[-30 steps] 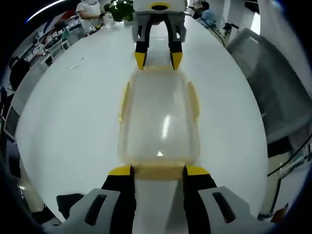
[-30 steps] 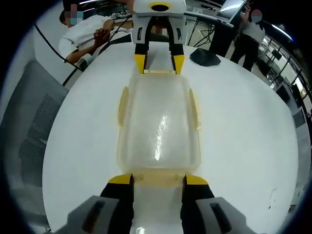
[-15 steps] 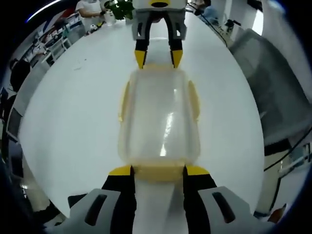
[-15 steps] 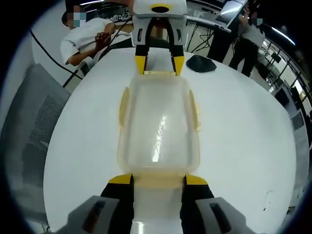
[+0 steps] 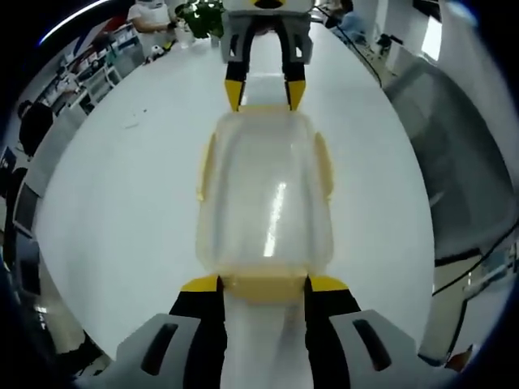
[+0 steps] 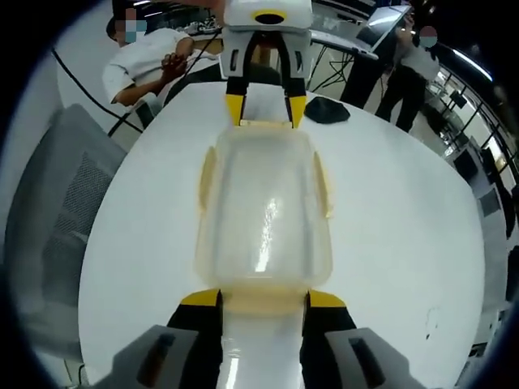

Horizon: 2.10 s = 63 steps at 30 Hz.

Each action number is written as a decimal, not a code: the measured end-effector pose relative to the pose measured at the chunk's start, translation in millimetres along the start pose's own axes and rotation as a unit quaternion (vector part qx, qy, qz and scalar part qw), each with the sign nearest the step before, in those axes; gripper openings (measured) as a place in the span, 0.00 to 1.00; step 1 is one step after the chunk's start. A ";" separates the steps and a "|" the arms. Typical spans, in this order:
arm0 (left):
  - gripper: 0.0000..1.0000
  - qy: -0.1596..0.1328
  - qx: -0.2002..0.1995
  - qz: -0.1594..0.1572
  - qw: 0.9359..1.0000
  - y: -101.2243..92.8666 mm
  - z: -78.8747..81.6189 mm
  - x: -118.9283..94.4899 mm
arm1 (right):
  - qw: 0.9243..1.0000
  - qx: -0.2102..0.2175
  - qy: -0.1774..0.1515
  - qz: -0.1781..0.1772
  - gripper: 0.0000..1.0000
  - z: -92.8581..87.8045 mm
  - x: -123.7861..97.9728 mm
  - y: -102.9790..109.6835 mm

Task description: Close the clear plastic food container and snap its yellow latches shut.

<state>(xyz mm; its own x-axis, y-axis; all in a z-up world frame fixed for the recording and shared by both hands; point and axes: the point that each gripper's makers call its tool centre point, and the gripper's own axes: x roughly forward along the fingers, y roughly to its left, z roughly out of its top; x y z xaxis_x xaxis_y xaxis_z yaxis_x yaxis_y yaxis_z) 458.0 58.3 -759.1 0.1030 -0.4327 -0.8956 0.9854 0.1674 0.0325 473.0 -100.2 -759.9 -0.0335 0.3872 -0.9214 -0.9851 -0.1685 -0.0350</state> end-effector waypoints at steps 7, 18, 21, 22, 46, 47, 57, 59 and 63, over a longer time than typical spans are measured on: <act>0.34 0.002 0.001 0.002 1.000 -2.0 12.7 -5.3 | 1.000 0.001 -0.002 0.000 0.34 -5.0 -14.1 1.6; 0.34 -0.003 0.002 0.008 1.000 -3.8 34.9 -8.8 | 1.000 -0.007 0.002 -0.009 0.34 -16.0 -36.5 3.3; 0.34 -0.002 0.003 0.008 1.000 -7.1 42.1 -7.1 | 1.000 -0.009 0.004 -0.008 0.34 -22.4 -40.4 5.0; 0.34 -0.002 0.003 0.008 1.000 -8.5 44.8 -7.4 | 1.000 -0.011 0.004 -0.009 0.34 -23.1 -41.1 5.0; 0.34 -0.005 0.000 0.010 1.000 -9.2 97.0 10.3 | 1.000 -0.017 0.001 -0.019 0.34 -70.7 -70.6 7.0; 0.34 -0.004 0.001 0.010 1.000 -9.2 100.2 11.7 | 1.000 -0.017 0.002 -0.019 0.34 -72.6 -71.6 7.6; 0.34 -0.004 0.008 0.012 1.000 -13.4 123.7 20.6 | 1.000 -0.015 0.002 -0.023 0.34 -94.5 -85.2 10.0; 0.34 -0.004 0.009 0.013 1.000 -14.7 128.8 22.3 | 1.000 -0.015 0.003 -0.024 0.34 -98.1 -86.2 10.3; 0.34 -0.004 0.008 0.013 1.000 -14.0 136.3 25.8 | 1.000 -0.015 0.002 -0.023 0.34 -107.3 -89.2 11.1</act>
<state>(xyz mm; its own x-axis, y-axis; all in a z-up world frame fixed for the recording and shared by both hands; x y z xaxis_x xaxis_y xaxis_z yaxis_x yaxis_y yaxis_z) 465.3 -76.0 -722.2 0.1292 -0.4356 -0.8908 0.9843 0.1650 0.0620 483.2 -233.8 -719.7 0.0134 0.3917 -0.9200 -0.9801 -0.1771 -0.0897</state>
